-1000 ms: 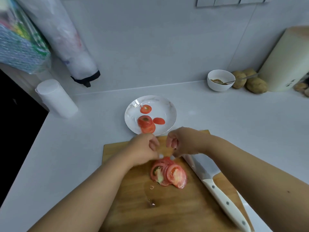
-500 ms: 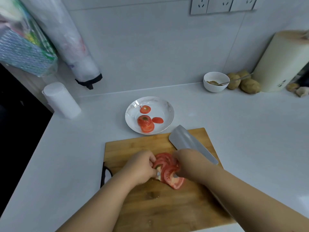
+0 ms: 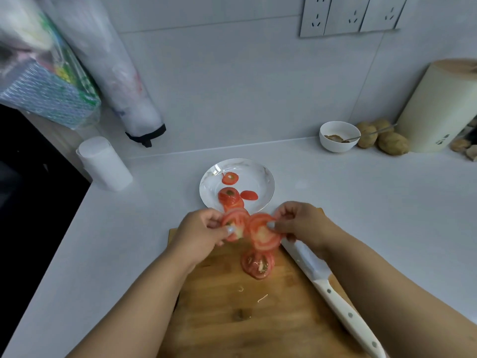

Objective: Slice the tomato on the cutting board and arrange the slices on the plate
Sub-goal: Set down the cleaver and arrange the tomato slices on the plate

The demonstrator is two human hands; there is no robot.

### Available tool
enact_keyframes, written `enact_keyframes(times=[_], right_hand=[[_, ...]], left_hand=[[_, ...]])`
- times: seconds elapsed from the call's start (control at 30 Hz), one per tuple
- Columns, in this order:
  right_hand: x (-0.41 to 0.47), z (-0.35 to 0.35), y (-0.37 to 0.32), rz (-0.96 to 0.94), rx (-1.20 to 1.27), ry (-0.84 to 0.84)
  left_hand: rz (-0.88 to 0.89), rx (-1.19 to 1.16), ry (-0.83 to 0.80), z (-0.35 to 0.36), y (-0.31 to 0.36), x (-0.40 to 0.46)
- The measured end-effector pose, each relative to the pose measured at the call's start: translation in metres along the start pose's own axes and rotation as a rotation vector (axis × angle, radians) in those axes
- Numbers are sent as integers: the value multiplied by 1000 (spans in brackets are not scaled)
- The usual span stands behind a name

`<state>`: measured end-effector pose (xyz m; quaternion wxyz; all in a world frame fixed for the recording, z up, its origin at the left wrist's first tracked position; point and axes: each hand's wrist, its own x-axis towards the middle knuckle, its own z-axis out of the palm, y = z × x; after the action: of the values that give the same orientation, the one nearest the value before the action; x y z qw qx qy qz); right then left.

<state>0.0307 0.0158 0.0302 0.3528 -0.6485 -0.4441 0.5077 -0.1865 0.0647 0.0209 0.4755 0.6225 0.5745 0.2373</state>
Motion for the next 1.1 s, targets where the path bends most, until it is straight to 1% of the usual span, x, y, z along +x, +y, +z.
enact_keyframes(times=[0.07,0.13,0.2,0.27,0.37,0.47,0.5,0.63,0.7,0.8,0.87,0.93,1.03,1.1], right_hand=[[18,0,-7,10,67,98],[44,2,-10,45,55,210],[74,7,-10,104,6,279],[100,12,-10,160,-86,306],[130,19,-10,199,-235,305],[150,21,-10,215,-295,283],[153,20,-10,212,-352,280],[151,17,-12,189,-676,290],[149,18,-11,172,-790,246],[145,18,-9,139,-930,195],[139,18,-10,81,-983,196],[132,17,-12,-3,-997,224],[116,15,-16,-95,-903,243],[100,15,-22,-139,-827,207]], left_hand=[[-12,-24,74,-3,8,18],[-25,-32,130,-2,17,40],[-60,-33,165,1,21,67],[-98,-39,172,7,22,96],[-108,58,182,20,20,136],[-105,163,199,30,23,163],[-112,212,194,33,22,170],[-111,571,204,32,17,179],[-98,677,206,27,12,179],[-77,752,170,20,5,176],[-55,737,141,15,5,167],[9,686,146,11,8,152],[90,537,190,10,16,118],[82,439,154,12,20,92]])
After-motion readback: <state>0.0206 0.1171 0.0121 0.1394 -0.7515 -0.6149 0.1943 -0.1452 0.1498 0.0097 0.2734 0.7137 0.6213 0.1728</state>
